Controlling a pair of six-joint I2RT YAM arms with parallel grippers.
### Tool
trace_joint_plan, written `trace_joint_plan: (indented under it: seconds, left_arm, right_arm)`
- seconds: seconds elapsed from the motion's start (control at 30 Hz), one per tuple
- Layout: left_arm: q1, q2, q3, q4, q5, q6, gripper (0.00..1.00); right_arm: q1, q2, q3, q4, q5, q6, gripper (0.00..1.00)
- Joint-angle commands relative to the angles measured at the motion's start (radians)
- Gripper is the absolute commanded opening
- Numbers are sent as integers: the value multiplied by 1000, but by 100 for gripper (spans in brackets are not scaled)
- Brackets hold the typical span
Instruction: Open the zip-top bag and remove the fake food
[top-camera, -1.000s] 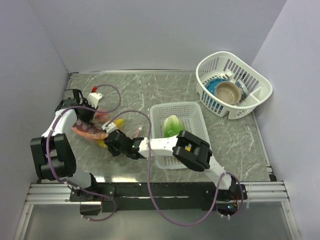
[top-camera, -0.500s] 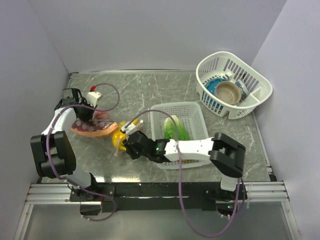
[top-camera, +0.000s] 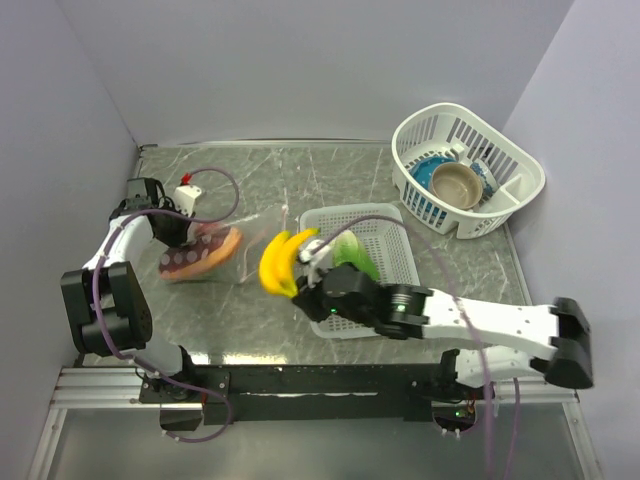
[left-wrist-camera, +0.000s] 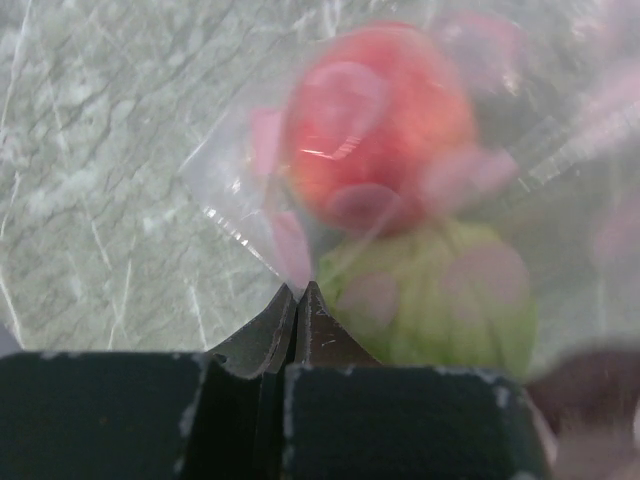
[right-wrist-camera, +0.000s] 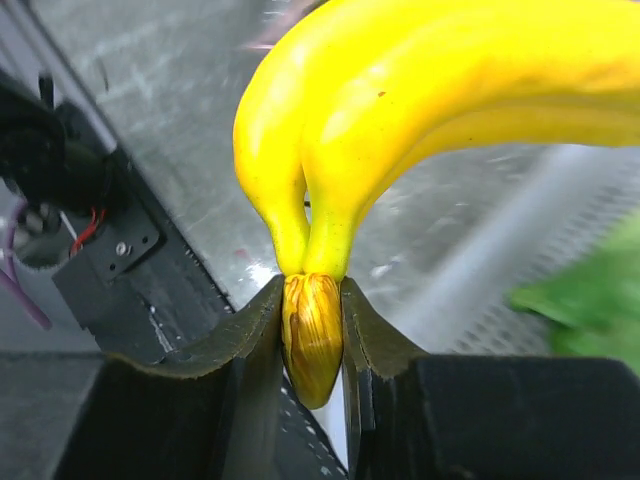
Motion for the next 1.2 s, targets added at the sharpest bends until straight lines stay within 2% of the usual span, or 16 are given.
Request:
trace_joint_plan:
  seconds: [0.0, 0.2, 0.37, 0.47, 0.53, 0.63, 0.67, 0.73, 0.83, 1.03, 1.1, 1.17]
  left_arm:
    - [9, -6, 31, -15, -16, -15, 1]
    - [7, -20, 54, -39, 1, -26, 1]
    - [3, -32, 83, -74, 37, -38, 1]
    - [-9, -50, 118, -100, 56, -54, 1]
    - [-25, -73, 161, -133, 76, -64, 1]
    - [-42, -98, 232, -175, 110, -93, 4]
    - [-43, -105, 250, -192, 119, -103, 6]
    - [-49, -112, 301, -232, 145, -113, 7]
    - [-48, -133, 326, -251, 154, -123, 6]
    - [-43, -159, 249, -215, 117, -113, 3]
    - [-46, -150, 279, -264, 169, -138, 4]
    - [-52, -135, 394, -355, 261, -176, 5]
  right_arm:
    - [-13, -197, -36, -37, 134, -17, 7]
    - [-58, -321, -88, -71, 232, 0, 10]
    - [-154, -277, -103, -189, 402, 95, 10]
    - [-191, -280, -148, -166, 417, 116, 18]
    - [-246, -289, -175, -127, 407, 126, 30]
    - [-312, -302, -182, -56, 329, 110, 58]
    - [-323, -293, -175, -44, 312, 106, 75]
    - [-335, -273, -139, -33, 302, 103, 100]
    - [-336, -224, -82, -34, 283, 90, 100]
    - [-331, -171, -51, 39, 178, 83, 100]
    - [-322, -127, -42, 50, 169, 95, 100]
    - [-308, -80, -36, 65, 155, 98, 100]
